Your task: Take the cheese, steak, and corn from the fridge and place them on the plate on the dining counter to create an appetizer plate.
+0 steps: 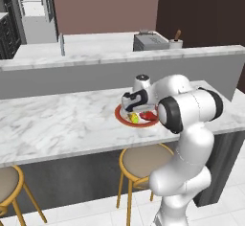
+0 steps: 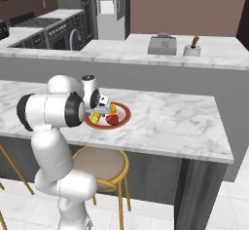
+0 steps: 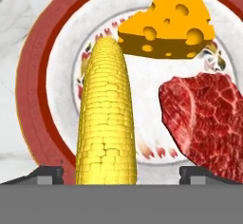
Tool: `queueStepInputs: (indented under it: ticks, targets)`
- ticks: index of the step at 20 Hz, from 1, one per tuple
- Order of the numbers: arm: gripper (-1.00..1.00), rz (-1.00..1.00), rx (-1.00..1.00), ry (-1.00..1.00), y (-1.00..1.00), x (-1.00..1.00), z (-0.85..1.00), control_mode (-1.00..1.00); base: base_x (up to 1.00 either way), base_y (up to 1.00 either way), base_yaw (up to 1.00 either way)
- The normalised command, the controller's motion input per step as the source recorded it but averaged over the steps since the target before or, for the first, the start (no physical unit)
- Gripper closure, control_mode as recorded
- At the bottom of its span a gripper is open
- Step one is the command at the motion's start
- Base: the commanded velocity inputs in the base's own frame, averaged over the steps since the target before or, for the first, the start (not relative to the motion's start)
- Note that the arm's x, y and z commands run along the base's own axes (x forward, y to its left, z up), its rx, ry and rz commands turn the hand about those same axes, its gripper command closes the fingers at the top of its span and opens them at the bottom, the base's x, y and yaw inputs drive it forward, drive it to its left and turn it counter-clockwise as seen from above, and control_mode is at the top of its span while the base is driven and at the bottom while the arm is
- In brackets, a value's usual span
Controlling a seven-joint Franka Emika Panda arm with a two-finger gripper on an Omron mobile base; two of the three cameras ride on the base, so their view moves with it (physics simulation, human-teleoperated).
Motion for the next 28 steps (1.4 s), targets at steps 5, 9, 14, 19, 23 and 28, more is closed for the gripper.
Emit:
queueStepInputs:
  ticks: [5, 9, 14, 19, 23, 28]
  targets:
    - [-1.0, 0.0, 0.0, -0.07, -0.15, -0.7, 0.61, -1.0, 0.0, 0.0, 0.0]
    - [-1.0, 0.0, 0.0, -0.16, -0.21, -0.98, 0.64, -1.0, 0.0, 0.0, 0.0]
    - [-1.0, 0.0, 0.0, -0.22, -0.31, -1.0, 0.62, -1.0, 0.0, 0.0, 0.0]
    - [-1.0, 0.0, 0.02, -0.19, -0.37, -0.92, 0.7, -1.0, 0.0, 0.0, 0.0]
    - [-1.0, 0.0, 0.01, -0.15, -0.33, -0.85, 0.61, -1.0, 0.0, 0.0, 0.0]
    - [-1.0, 0.0, 0.01, -0.18, -0.36, -0.88, 0.56, -1.0, 0.0, 0.0, 0.0]
